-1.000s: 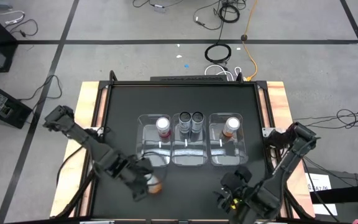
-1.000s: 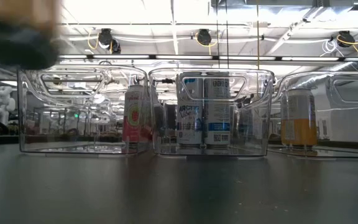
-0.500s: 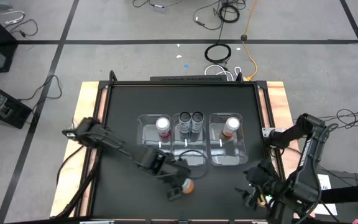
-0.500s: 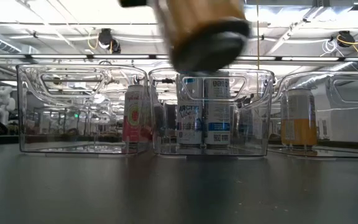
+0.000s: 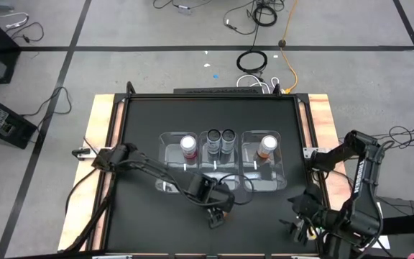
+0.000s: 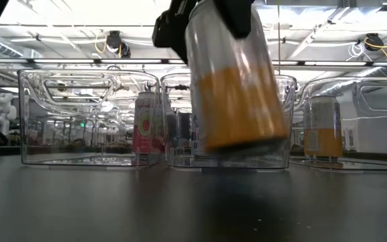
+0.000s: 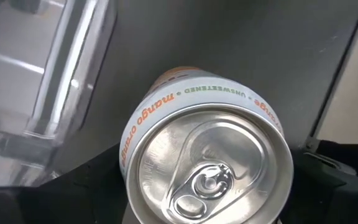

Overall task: Sort soda cans
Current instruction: Put the yellow-white soda can into the right transparent bin

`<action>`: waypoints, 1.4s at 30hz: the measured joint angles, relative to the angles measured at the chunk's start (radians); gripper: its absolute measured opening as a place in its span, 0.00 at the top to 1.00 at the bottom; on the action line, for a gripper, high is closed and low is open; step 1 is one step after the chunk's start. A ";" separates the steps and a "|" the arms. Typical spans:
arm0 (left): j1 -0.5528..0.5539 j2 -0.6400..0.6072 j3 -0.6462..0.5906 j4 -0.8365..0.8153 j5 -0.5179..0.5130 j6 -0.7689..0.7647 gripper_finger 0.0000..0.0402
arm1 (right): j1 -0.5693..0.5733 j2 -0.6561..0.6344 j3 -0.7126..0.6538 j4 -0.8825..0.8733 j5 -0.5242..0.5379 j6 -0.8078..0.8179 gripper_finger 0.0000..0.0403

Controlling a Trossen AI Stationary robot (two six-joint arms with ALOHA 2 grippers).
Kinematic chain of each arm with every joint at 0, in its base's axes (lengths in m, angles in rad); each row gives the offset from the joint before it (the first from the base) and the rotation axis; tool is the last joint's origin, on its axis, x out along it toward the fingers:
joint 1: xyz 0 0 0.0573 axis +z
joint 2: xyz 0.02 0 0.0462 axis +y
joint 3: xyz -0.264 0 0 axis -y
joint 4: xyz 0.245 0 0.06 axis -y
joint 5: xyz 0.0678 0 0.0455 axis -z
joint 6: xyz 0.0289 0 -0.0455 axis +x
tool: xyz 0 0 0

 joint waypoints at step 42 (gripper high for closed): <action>-0.020 0.013 0.000 0.105 0.010 -0.163 0.16 | 0.021 0.000 -0.091 0.009 -0.002 0.090 0.14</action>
